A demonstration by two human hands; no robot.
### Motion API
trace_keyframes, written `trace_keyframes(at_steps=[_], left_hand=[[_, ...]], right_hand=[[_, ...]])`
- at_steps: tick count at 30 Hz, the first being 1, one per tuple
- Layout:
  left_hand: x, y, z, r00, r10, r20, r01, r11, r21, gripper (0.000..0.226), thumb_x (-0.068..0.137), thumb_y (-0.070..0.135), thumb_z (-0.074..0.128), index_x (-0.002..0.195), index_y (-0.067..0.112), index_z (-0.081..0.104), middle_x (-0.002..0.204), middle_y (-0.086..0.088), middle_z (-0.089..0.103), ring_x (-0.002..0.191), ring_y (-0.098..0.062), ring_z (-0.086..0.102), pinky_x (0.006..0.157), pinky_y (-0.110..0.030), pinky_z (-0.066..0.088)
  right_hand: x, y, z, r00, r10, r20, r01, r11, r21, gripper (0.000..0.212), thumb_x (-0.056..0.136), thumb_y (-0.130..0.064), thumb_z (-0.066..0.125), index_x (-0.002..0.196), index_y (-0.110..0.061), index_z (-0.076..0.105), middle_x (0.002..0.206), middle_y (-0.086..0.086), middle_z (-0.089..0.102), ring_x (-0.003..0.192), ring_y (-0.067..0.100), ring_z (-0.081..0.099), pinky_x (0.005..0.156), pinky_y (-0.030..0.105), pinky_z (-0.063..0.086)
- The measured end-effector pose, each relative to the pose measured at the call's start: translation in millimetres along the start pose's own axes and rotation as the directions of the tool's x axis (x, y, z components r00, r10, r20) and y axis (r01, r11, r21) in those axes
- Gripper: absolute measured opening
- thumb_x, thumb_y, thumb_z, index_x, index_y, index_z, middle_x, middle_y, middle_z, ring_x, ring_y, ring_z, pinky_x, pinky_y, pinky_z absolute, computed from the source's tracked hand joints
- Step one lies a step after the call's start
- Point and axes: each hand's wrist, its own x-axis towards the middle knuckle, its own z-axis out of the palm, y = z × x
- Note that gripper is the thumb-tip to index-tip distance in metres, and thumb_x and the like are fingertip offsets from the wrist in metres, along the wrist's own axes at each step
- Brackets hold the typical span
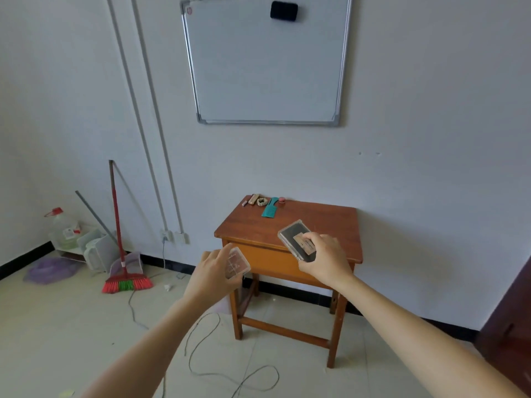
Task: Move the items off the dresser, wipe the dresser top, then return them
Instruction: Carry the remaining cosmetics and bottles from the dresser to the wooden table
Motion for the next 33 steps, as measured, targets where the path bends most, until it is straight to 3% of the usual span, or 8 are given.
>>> trace_keyframes(at_steps=[9, 18, 25, 33], left_hand=[[134, -71, 51, 0.998, -0.035, 0.058, 0.037, 0.999, -0.029, 0.07, 0.081, 0.033, 0.063, 0.14, 0.019, 0.027, 0.133, -0.003, 0.046, 0.121, -0.02, 0.037, 0.094, -0.028, 0.038], [300, -101, 95, 0.981, 0.097, 0.167, -0.094, 0.995, -0.03, 0.072, 0.083, 0.034, 0.06, 0.143, 0.02, 0.022, 0.138, 0.001, 0.042, 0.126, -0.017, 0.034, 0.097, -0.028, 0.041], [382, -73, 184, 0.898, 0.199, 0.392, -0.197, 0.979, -0.046, 0.073, 0.083, 0.031, 0.061, 0.144, 0.023, 0.02, 0.142, 0.002, 0.039, 0.129, -0.016, 0.034, 0.102, -0.028, 0.038], [495, -25, 267, 0.819, 0.187, 0.543, -0.22, 0.975, -0.004, 0.075, 0.081, 0.026, 0.061, 0.144, 0.027, 0.019, 0.14, 0.001, 0.038, 0.123, -0.018, 0.042, 0.096, -0.027, 0.044]], right_hand=[[120, 24, 78, 0.996, 0.081, 0.02, -0.082, 0.997, 0.003, 0.078, 0.076, -0.03, 0.07, 0.138, -0.026, 0.023, 0.13, 0.005, 0.045, 0.113, 0.02, 0.042, 0.089, 0.034, 0.049], [239, 59, 116, 0.976, 0.215, 0.044, -0.204, 0.963, -0.178, 0.082, 0.077, -0.035, 0.067, 0.141, -0.03, 0.016, 0.134, 0.002, 0.043, 0.117, 0.018, 0.041, 0.091, 0.029, 0.043], [276, 138, 143, 0.915, 0.393, 0.091, -0.376, 0.913, -0.16, 0.078, 0.077, -0.034, 0.068, 0.139, -0.03, 0.02, 0.132, 0.0, 0.044, 0.116, 0.017, 0.041, 0.092, 0.028, 0.041], [360, 242, 164, 0.877, 0.449, 0.169, -0.438, 0.893, -0.099, 0.077, 0.078, -0.037, 0.067, 0.139, -0.029, 0.02, 0.131, -0.001, 0.045, 0.114, 0.015, 0.041, 0.091, 0.025, 0.04]])
